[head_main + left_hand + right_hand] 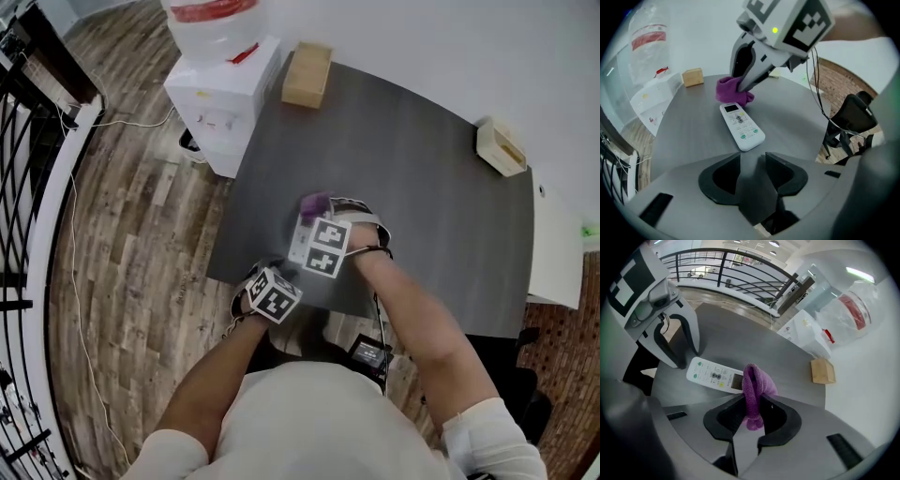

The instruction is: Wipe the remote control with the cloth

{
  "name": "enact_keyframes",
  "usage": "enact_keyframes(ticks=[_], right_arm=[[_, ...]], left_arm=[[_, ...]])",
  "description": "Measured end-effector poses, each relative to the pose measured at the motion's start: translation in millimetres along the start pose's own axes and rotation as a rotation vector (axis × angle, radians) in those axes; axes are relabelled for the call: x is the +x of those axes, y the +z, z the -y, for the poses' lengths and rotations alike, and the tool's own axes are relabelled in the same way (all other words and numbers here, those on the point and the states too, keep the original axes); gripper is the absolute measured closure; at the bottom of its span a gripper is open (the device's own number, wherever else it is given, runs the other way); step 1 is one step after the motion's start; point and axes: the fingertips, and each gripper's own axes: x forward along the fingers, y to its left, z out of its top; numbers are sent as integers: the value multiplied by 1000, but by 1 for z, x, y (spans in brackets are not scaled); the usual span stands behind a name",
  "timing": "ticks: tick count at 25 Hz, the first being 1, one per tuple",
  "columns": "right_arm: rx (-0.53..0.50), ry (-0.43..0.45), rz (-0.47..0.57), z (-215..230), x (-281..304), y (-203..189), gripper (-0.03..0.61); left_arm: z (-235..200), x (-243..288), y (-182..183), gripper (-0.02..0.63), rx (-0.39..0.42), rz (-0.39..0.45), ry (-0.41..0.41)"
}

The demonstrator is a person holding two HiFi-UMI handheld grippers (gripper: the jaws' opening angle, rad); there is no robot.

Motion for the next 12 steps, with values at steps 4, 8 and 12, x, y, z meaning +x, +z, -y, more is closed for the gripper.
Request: enact_keyframes(ticks=[4,8,12], right_arm=[[-52,15,0,-27,0,10,489],[-44,42,26,-48,-10,22,489],[64,112,47,-65,-18,26,489]], left_arm=[[-6,2,1,485,16,2,8],[-5,2,2,485,35,7,9],[-4,3,4,488,47,17,5]])
